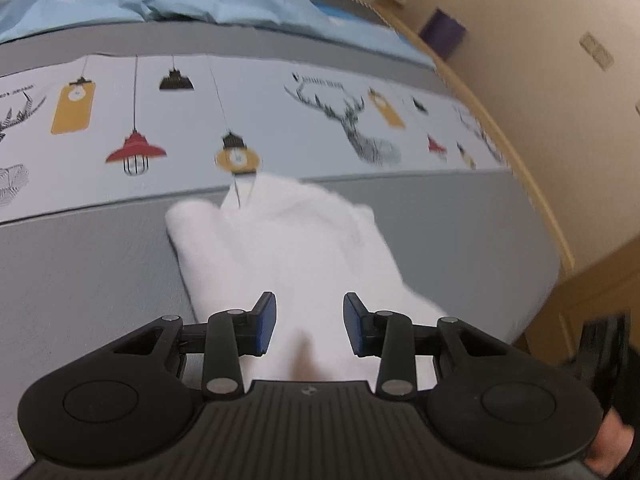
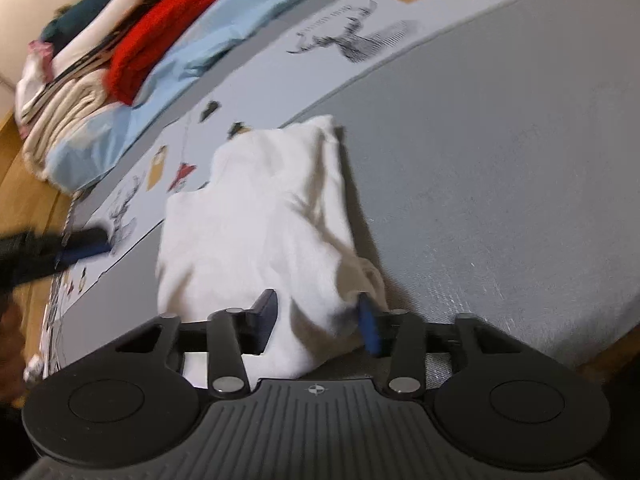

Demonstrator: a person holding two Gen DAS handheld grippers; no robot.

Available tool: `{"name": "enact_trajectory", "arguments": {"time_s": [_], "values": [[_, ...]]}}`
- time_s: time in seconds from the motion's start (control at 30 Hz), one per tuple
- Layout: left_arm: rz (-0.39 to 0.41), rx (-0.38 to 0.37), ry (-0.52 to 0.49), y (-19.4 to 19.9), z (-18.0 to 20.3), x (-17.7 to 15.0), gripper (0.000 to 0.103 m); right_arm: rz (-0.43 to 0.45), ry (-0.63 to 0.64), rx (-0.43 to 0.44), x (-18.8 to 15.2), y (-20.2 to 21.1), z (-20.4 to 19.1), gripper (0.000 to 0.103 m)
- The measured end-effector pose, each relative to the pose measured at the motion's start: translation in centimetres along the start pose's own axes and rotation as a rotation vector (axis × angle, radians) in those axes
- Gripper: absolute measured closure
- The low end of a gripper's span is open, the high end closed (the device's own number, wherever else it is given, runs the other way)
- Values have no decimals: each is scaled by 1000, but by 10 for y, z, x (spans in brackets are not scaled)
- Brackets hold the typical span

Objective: Fold small clothes

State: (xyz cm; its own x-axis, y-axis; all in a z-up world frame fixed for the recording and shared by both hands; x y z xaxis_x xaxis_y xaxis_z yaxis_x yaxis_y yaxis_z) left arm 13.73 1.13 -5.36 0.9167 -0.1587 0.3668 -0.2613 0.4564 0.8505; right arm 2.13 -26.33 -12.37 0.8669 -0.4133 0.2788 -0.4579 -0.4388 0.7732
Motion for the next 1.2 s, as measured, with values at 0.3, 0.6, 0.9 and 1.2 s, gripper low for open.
{"name": "enact_trajectory", "arguments": {"time_s": [0.3,0.6,0.9,1.2], "values": [[-178,-12,-232,-37,23,-48,63,-111,-111,-83,-11,-8,24,91],[-256,85,-291,-55,8,-59,76,121,112,-161,50,47,-10,76],[-133,106,-172,-23,-22,-40,75,0,215,55,140,-23,-32,69],[-104,115,-135,-12,-31,-36,75,-88,119,-77,128,-98,-29,80]]}}
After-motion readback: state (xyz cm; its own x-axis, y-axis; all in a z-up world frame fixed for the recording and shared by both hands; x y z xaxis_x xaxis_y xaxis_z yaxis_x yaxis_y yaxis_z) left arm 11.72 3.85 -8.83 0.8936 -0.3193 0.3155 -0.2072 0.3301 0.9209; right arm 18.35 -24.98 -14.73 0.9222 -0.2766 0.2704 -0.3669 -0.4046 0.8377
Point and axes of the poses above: each gripper's, at about its wrist camera, not at the fingertips, and y roughly against the way its jaws point, z to its right, x to its top, the point moved 5 cm from there along -y, roughly the way its jaws point, and after that the axes turned 6 degrees about -z, right-handed, at the moved point
